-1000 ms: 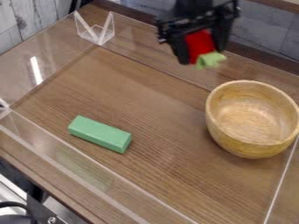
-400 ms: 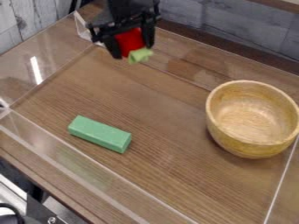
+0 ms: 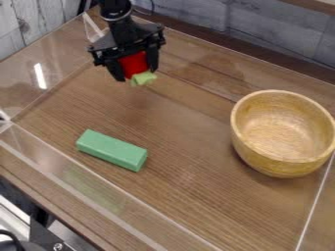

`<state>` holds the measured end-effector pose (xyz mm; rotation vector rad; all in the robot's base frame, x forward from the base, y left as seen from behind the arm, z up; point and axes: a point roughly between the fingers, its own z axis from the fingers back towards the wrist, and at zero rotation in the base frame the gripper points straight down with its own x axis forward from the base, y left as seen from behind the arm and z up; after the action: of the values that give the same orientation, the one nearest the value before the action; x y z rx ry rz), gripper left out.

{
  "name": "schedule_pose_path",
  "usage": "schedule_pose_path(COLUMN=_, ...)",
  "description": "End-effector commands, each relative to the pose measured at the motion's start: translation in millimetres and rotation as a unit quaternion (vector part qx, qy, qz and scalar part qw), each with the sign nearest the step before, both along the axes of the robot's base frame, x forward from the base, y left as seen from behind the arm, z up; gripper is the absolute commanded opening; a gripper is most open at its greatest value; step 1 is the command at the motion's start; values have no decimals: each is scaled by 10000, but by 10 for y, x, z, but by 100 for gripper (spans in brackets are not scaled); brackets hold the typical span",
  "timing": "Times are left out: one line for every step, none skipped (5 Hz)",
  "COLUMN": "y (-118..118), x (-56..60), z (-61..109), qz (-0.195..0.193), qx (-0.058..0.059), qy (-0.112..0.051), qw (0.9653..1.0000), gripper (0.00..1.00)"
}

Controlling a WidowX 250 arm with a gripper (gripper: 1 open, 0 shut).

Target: Move the red fruit to the left

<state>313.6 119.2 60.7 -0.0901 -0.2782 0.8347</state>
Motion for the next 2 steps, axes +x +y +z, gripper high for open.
schedule_pose_path(y=172, x=89, z=69, qz=-49, qx=127, qy=-117, qw=9998, gripper=0)
schedule_pose_path(y=279, x=183, z=47, qz=-96, qx=142, qy=-78, qw=9998, gripper=0)
